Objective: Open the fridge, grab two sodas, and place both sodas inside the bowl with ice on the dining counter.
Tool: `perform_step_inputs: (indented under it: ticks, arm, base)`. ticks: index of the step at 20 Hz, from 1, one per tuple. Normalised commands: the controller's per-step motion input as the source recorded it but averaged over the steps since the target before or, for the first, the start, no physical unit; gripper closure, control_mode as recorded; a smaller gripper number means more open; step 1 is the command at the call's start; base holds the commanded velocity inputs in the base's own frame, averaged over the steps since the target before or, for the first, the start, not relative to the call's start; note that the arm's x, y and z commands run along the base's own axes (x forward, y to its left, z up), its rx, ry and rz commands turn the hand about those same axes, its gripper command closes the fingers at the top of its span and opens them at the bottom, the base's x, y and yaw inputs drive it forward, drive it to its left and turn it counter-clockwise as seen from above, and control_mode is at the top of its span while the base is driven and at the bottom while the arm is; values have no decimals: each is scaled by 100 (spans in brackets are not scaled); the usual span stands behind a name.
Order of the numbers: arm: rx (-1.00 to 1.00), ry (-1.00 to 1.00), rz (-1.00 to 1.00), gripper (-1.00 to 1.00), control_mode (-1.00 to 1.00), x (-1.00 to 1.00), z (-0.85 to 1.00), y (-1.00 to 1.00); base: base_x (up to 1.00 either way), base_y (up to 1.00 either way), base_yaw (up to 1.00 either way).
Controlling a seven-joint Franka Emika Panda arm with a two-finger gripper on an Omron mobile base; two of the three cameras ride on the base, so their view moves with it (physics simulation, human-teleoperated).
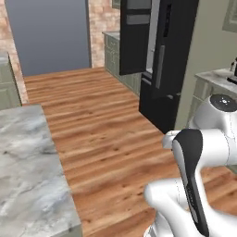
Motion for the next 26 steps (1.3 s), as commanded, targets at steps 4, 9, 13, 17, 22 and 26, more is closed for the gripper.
perform_step_inputs:
  ticks: [4, 9, 13, 17, 22, 26]
  arm:
    - [0, 0, 0, -100, 100, 0, 0, 0]
    - [0, 0, 0, -100, 100, 0, 0, 0]
    - [0, 0, 0, -100, 100, 0, 0, 0]
    - [0, 0, 0, -100, 100, 0, 0, 0]
    - [0, 0, 0, -100, 100, 0, 0, 0]
    - [0, 0, 0, -100, 100, 0, 0, 0]
  base:
    - [99, -43, 18]
    - [100, -23, 21]
    - [100, -2, 9]
    - [95, 28, -10]
    - [67, 45, -33]
    - [31, 45, -42]
